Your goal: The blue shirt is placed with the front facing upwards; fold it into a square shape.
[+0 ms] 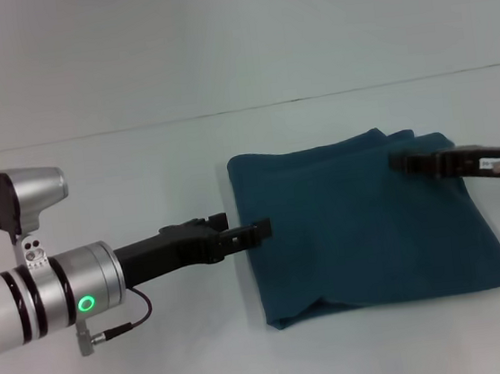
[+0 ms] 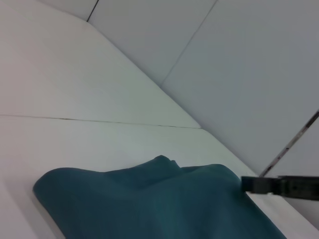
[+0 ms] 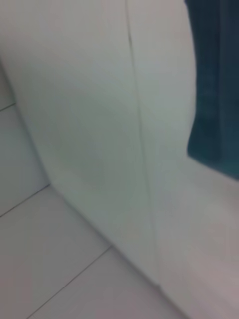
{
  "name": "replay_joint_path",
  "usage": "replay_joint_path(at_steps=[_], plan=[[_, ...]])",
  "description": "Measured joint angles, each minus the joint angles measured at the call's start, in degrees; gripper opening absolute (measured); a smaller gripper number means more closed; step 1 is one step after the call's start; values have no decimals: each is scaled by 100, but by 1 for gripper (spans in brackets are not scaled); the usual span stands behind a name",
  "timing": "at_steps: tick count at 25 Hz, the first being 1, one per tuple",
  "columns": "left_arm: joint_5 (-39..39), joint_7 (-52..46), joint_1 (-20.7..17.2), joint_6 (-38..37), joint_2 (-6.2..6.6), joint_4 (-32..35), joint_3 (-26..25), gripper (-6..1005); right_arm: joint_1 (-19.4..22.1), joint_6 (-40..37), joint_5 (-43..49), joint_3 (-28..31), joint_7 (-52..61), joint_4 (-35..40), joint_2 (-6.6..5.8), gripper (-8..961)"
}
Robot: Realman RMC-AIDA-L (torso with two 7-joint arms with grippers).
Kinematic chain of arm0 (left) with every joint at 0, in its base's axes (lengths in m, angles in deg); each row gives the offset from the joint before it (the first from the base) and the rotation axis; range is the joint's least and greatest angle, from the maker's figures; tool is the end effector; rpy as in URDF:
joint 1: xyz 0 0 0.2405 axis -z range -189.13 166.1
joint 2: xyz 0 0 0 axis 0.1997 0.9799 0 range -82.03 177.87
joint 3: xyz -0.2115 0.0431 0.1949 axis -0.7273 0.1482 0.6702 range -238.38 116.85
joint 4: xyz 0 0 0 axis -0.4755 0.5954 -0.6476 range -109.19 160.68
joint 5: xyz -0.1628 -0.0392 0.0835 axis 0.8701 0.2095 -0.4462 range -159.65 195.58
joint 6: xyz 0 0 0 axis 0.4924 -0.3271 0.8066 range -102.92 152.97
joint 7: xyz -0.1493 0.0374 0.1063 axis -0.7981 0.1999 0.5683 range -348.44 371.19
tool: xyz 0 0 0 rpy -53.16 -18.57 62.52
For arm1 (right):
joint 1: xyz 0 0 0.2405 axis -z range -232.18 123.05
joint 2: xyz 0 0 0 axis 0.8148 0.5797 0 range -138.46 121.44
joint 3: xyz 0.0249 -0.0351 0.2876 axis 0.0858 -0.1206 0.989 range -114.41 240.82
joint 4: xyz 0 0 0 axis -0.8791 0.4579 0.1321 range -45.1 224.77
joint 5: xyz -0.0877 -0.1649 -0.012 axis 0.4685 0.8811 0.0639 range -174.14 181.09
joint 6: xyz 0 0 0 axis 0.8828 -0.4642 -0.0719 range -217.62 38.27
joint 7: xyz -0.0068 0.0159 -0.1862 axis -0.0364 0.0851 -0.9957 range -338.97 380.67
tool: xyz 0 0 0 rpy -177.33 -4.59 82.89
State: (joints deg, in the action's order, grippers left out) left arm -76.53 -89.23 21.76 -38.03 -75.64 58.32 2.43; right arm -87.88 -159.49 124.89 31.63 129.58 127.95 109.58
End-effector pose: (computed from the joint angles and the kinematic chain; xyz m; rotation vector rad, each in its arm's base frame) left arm -0.2194 0.3782 -0.1236 -2.5011 -1.1794 -0.7659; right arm 0.3051 0.4053 -0.0228 -2.2059 1.2907 0.6134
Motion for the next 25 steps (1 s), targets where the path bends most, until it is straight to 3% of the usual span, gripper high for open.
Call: replay_joint_path(at_steps=[7,15,20,25], plan=[[-14,-12,-20,64,-10,-14,0,869,-125,1116,4,-334,-427,-474,97,157],[-16,-15,-31,136,5,-24,0,868,-341,1777,5,-584,-577,-896,128,6],[-16,0,-36,144,9,-24,0,867,-400,1982,-54,-646,-643,-975,131,6],[-15,-13,-34,130,22,-24,0,866,-287,1522,-499,-622,-862,-757,128,7]])
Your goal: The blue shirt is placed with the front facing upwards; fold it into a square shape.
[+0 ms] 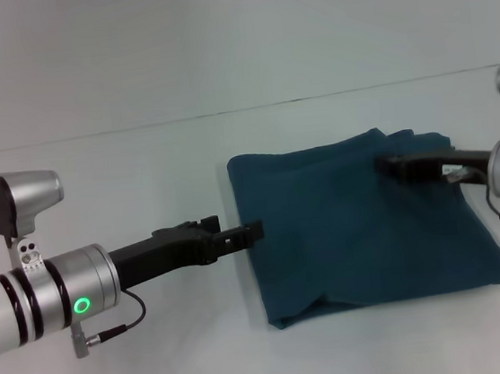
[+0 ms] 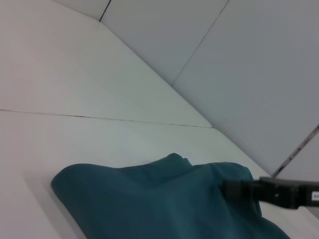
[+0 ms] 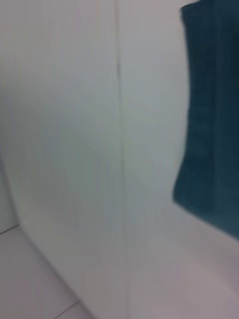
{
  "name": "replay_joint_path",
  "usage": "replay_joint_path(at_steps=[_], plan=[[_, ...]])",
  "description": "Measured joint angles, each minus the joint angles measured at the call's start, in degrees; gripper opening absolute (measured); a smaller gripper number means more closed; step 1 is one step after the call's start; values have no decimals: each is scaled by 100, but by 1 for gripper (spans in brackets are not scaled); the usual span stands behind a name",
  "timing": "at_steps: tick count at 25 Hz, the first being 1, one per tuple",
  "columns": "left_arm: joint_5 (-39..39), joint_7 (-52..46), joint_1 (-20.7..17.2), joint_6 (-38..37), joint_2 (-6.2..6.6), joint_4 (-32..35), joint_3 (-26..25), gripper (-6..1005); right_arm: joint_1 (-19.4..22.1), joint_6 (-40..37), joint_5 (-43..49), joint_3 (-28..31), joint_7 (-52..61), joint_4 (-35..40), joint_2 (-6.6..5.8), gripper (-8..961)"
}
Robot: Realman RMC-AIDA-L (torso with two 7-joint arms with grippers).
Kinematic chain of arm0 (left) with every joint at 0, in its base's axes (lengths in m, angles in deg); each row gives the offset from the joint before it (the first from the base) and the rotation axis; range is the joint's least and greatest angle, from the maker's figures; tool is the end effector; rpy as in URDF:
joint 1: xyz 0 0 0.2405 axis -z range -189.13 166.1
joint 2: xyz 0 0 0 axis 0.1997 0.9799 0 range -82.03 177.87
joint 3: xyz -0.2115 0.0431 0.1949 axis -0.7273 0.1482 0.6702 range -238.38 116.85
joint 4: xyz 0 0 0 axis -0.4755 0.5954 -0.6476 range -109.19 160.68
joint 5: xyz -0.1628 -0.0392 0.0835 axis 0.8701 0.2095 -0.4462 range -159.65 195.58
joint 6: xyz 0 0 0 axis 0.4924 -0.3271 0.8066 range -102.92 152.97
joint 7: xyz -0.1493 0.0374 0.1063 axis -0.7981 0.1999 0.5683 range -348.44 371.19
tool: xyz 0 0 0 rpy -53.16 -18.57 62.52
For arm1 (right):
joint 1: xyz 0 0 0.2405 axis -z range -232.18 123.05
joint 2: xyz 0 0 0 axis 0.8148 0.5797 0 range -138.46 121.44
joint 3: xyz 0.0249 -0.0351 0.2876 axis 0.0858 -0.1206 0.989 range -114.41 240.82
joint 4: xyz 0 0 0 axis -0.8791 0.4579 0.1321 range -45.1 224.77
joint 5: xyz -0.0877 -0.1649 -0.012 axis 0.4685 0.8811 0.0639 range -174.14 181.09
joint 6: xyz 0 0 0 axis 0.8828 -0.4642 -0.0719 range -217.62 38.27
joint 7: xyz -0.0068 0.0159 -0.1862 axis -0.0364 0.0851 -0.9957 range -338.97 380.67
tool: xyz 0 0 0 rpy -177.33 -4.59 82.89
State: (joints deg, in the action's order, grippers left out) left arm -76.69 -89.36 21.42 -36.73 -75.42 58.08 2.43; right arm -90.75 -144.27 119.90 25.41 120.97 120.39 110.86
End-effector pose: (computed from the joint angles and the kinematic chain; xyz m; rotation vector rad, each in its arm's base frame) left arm -0.2266 0.3798 -0.1224 -2.4749 -1.1921 -0.7442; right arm 0.3066 0.4274 -0.0536 -2.1652 1.1741 0.5011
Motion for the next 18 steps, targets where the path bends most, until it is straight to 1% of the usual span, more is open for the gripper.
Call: replay_joint_path(at_steps=[4,7,11,14,18], plan=[[1,-5,2,-5,4,0,0,865,125,-383,-261,22,49,321,-25,7],[15,-6,9,-17,3,2,0,864,142,-398,-284,19,149,475,-33,7],[19,-15,19,-33,-2,4,0,864,85,-61,-267,-72,222,453,-46,7],[16,-37,20,-35,-6,3,0,863,73,274,-267,-229,224,401,-16,8],[2,-81,12,-37,-6,0,0,862,-19,771,-266,-437,182,79,1,8]])
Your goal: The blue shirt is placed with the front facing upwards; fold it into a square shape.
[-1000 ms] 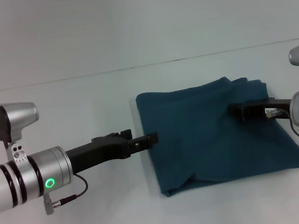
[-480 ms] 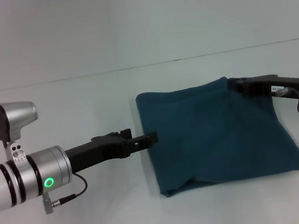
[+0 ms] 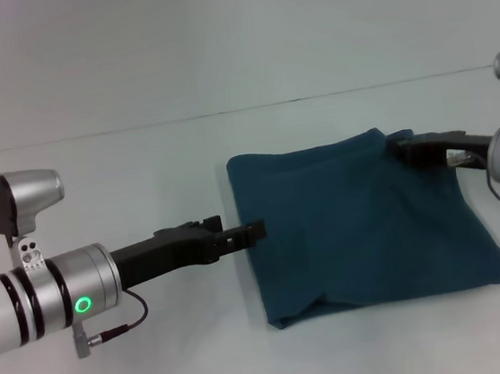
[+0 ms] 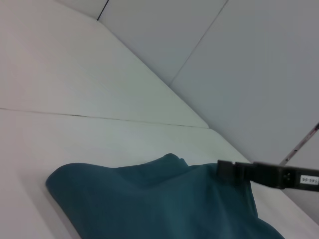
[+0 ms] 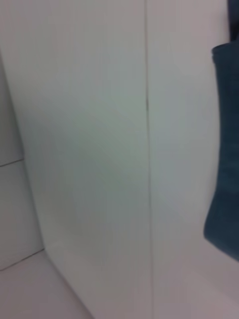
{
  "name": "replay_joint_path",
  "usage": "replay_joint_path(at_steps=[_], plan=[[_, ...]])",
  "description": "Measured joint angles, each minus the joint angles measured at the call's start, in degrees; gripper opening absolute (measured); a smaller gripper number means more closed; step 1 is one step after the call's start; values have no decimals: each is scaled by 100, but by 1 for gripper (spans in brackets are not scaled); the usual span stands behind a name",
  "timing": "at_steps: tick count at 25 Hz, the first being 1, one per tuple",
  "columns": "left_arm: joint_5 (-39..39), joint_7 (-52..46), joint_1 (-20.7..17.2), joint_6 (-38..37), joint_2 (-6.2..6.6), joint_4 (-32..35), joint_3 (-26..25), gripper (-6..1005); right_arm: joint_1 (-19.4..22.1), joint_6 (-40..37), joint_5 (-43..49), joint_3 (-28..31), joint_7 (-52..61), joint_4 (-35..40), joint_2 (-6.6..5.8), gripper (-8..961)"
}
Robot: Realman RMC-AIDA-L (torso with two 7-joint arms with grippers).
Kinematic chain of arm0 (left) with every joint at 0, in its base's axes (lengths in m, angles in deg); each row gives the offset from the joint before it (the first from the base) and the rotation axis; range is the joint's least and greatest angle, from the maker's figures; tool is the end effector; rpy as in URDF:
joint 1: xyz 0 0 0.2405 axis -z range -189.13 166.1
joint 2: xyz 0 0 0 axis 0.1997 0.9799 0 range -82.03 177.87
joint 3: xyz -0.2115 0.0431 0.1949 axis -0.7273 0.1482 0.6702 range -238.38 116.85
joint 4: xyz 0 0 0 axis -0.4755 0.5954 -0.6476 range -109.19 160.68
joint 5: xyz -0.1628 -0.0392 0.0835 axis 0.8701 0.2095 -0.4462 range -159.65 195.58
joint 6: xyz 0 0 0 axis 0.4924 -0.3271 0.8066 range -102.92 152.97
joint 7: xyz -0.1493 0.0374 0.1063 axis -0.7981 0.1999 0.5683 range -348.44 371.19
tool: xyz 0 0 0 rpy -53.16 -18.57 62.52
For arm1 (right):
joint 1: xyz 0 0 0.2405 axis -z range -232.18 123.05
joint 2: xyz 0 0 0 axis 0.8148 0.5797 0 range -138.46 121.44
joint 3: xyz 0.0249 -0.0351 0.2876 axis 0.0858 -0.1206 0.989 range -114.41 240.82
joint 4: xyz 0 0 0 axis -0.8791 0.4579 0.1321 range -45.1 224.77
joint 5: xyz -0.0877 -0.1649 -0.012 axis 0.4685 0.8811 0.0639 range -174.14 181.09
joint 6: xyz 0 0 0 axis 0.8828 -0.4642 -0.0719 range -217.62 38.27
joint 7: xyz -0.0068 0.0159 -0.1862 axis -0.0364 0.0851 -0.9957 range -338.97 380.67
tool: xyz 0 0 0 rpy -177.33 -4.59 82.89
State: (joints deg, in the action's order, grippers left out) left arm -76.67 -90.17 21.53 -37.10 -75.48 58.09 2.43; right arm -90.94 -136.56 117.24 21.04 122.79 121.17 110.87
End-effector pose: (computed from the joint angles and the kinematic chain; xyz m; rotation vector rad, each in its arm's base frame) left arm -0.2247 0.3792 -0.1230 -2.4766 -1.2091 -0.7534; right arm 0.3126 0.4425 -0.0459 -2.0707 1.1556 0.4561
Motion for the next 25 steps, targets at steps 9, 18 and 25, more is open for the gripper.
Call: replay_joint_path(at_steps=[9,18,25], plan=[[-11,-11,-25,-2,17,0,9,860,-180,893,-6,-442,-68,-599,17,8],[-11,-22,-44,-1,36,0,0,859,-186,874,-94,-528,-69,-533,32,9],[-11,-22,-54,-6,43,0,0,857,136,231,-597,-468,4,81,5,8]])
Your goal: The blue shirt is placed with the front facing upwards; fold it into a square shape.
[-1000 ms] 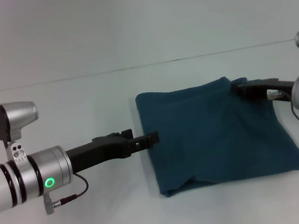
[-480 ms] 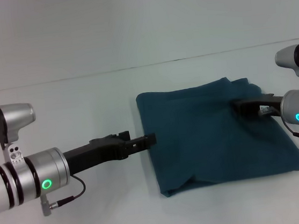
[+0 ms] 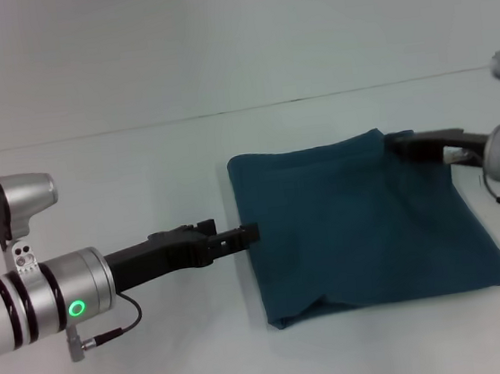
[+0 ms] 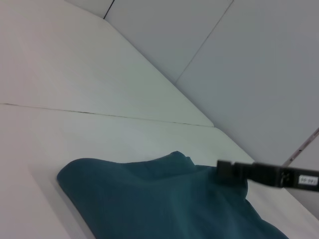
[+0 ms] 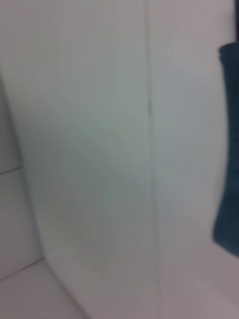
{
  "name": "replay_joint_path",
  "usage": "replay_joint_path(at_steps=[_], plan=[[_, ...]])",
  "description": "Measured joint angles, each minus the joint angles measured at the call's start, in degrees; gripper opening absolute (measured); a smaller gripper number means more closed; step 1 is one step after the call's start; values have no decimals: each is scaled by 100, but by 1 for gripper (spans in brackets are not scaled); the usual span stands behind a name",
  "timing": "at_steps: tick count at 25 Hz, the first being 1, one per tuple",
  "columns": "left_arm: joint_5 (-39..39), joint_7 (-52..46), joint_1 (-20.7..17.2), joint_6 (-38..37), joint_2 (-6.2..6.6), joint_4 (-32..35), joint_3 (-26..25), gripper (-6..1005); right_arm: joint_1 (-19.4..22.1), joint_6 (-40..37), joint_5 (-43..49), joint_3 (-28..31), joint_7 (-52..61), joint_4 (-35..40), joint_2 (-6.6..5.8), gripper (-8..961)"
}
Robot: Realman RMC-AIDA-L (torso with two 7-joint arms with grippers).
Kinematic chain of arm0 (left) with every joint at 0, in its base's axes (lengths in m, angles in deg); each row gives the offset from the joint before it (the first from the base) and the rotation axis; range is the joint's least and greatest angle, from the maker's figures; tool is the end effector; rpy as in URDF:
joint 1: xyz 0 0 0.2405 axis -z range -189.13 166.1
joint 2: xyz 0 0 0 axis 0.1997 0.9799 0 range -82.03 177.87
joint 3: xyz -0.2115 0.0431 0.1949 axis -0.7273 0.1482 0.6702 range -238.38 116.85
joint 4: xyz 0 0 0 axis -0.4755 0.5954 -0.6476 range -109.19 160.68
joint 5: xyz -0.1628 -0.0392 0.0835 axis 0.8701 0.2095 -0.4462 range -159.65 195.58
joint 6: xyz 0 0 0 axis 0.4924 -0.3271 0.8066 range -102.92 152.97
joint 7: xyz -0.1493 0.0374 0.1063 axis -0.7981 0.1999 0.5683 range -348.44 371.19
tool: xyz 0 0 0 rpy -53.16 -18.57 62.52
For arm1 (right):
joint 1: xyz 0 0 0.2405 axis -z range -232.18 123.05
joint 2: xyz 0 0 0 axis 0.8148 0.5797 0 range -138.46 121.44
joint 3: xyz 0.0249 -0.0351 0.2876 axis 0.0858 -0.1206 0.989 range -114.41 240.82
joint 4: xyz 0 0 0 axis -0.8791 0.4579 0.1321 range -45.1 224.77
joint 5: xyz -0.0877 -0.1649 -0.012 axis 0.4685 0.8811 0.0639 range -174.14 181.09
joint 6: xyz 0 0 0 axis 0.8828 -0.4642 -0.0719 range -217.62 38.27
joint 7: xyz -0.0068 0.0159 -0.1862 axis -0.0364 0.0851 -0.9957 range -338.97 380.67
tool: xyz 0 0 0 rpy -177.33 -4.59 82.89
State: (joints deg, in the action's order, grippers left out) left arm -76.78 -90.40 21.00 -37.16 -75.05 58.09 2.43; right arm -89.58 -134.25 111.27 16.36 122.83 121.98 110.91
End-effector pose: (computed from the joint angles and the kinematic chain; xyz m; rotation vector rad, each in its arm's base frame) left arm -0.2305 0.3783 -0.1202 -2.4670 -1.2196 -0.7436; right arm 0.3110 0.4436 -0.0442 -2.0361 1.1577 0.4937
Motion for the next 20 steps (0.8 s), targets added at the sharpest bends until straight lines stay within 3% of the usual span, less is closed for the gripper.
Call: replay_joint_path(at_steps=[5,12,20], plan=[[3,0,0,-5,-3,22,0,856,304,-150,-202,11,428,348,-75,11],[2,0,12,-5,-12,37,1,855,518,-113,-56,10,565,410,-330,31],[0,4,26,-103,-10,38,7,853,809,-244,26,18,560,896,-438,275]])
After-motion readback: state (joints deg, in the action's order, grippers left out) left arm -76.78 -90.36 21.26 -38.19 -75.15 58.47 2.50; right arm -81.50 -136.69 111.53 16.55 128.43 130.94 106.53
